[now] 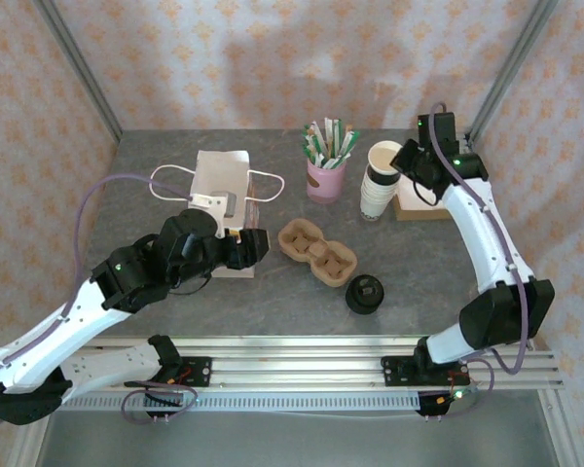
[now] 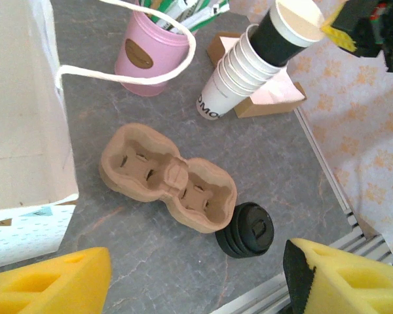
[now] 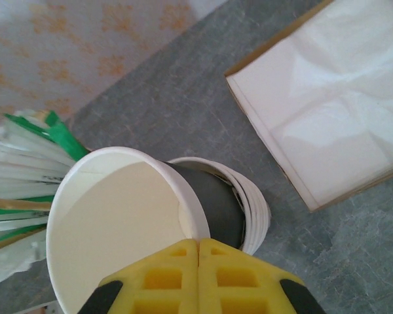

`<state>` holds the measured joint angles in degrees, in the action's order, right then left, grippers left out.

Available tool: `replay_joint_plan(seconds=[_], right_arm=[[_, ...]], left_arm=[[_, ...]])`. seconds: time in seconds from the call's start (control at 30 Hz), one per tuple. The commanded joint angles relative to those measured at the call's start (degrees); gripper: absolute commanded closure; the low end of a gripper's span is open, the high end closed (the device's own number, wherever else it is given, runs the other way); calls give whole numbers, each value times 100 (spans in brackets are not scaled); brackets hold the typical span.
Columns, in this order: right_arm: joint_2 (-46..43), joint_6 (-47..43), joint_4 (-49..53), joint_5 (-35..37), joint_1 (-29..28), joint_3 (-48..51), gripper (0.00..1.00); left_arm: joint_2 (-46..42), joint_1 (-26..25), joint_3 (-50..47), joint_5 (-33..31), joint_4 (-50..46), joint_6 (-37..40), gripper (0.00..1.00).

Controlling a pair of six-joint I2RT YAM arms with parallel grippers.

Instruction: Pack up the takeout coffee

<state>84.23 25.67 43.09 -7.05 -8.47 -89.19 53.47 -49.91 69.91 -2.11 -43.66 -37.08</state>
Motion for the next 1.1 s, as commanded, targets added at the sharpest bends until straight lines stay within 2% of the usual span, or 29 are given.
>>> replay_joint_plan(seconds=[0.0, 0.33, 0.57, 0.77, 0.97, 1.07], right_arm=[[-314, -62, 293, 79, -3, -273, 100], [-1073, -29, 767, -534, -301, -468, 100], [-1608, 144, 1119, -197, -1507, -279, 100], [-2235, 736, 1054, -111, -2502, 431, 100], [-2288, 1208, 799, 94, -3449, 1279, 100], [-2301, 1487, 305, 17, -3803, 1812, 100]], left_arm=[[-141, -36, 28, -393, -155, -112, 29], [-507, -37, -182, -788, -95, -277, 28], [-831, -37, -466, -1094, -55, -576, 28], [-1042, -36, -684, -1078, -212, -706, 29], [-1150, -36, -860, -493, -276, -703, 31], [-1180, -37, -971, -166, -361, -719, 31]])
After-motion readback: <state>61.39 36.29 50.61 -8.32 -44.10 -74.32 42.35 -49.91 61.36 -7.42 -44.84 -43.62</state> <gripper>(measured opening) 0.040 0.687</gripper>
